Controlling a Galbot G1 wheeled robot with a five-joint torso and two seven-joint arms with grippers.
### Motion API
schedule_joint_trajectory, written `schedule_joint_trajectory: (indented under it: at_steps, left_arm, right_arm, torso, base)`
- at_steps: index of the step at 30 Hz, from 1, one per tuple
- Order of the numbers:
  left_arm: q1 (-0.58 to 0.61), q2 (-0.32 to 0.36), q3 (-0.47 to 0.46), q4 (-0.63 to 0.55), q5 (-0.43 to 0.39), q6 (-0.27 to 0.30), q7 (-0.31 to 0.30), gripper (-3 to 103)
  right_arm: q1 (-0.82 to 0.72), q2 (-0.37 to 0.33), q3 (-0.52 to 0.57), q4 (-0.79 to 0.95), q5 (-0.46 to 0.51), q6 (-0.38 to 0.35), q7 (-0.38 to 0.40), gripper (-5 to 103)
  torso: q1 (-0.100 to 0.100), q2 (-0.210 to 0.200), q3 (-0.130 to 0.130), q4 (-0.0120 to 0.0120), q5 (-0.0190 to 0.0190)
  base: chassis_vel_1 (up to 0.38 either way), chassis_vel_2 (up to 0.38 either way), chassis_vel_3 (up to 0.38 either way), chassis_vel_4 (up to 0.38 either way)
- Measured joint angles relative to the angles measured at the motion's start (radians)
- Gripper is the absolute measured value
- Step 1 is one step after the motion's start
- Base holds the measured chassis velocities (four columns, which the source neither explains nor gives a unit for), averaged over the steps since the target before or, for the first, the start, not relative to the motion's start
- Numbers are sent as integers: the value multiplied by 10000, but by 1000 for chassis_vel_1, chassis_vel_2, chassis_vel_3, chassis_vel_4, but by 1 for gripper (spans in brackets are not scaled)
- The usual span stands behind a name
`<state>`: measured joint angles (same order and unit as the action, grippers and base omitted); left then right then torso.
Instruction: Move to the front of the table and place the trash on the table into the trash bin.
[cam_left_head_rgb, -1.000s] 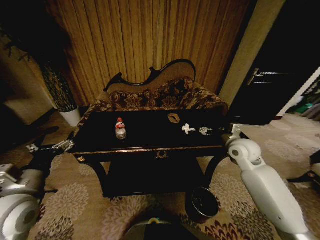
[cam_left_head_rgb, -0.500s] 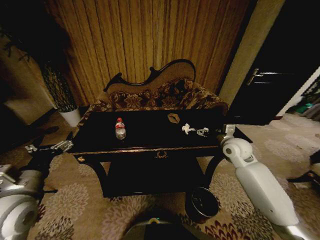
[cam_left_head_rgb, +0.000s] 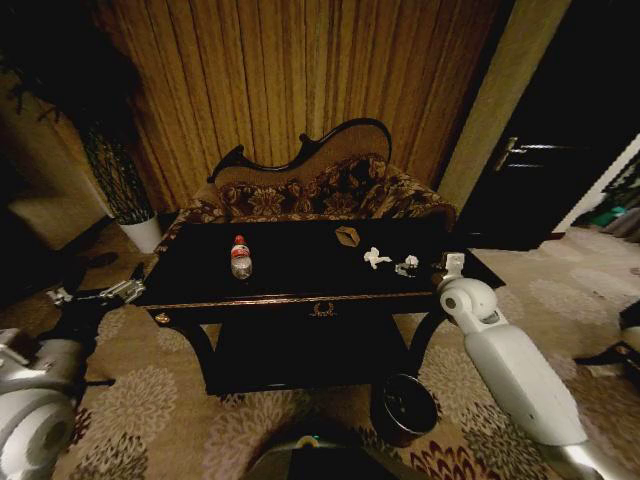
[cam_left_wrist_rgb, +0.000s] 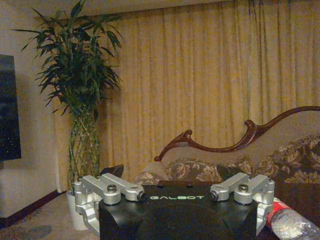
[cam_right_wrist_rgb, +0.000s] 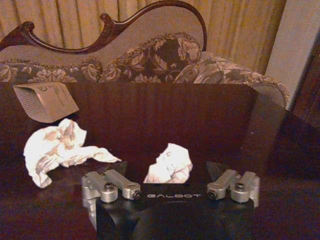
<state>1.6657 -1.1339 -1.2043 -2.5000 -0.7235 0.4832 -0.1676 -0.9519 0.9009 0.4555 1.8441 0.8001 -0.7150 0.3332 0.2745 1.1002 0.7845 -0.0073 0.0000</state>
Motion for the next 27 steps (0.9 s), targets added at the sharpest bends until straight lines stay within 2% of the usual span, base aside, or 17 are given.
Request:
schedule_joint_trajectory:
  at_steps: [2,4,5,8,9,11,12,15,16,18,21,24,27]
  left_arm:
    - [0,9,-1,0,-1,-2,1,100]
    - [0,13,0,0,-5,-5,2,100]
    - [0,13,0,0,-5,-5,2,100]
    - [-2,6,44,0,-6,-6,2,100]
    - [-2,6,44,0,-6,-6,2,100]
    - [-3,4,64,0,-6,-7,5,100]
    - [-3,4,64,0,-6,-7,5,100]
    - [9,15,43,0,-6,-7,5,100]
    - [9,15,43,0,-6,-7,5,100]
    - [34,47,-13,0,-11,-8,5,100]
    - [35,77,-36,0,-17,-8,5,100]
    - [36,84,-38,0,-21,-9,5,100]
    - [40,81,-28,0,-23,-9,6,100]
  right_arm:
    - [-56,-7,44,35,-14,1,0,87]
    - [-158,-28,132,81,-35,5,-6,76]
    - [-158,-28,132,81,-35,5,-6,76]
    - [-291,-44,280,146,-50,21,-17,60]
    - [-291,-44,280,146,-50,21,-17,60]
    - [-360,-50,347,184,-52,33,-29,48]
    - [-360,-50,347,184,-52,33,-29,48]
    - [-409,-53,356,203,-35,59,-86,32]
    - [-409,-53,356,203,-35,59,-86,32]
    - [-428,-42,360,203,-22,80,-94,21]
    - [-469,-27,389,209,-8,162,-99,16]
    - [-549,-22,435,235,33,364,-107,2]
    - [-636,-20,500,271,55,538,-214,1]
  torso:
    - [0,0,0,-1,0]
    - [0,0,0,-1,-1]
    - [0,0,0,-1,-1]
    - [0,0,0,0,0]
    - [0,0,0,0,0]
    - [0,0,0,-1,0]
    - [0,0,0,-1,0]
    - [0,0,0,0,-1]
    - [0,0,0,0,-1]
    - [0,0,0,0,0]
    - [0,0,0,0,0]
    - [0,0,0,-1,0]
    - [0,0,0,0,0]
  base:
    - [0,0,0,0]
    - [0,0,0,0]
    - [0,0,0,0]
    - [0,0,0,0]
    - [0,0,0,0]
    - [0,0,0,0]
    - [0,0,0,0]
    - [0,0,0,0]
    - [0,0,0,0]
    - [0,0,0,0]
    - [0,0,0,0]
    - [0,0,0,0]
    - [0,0,0,0]
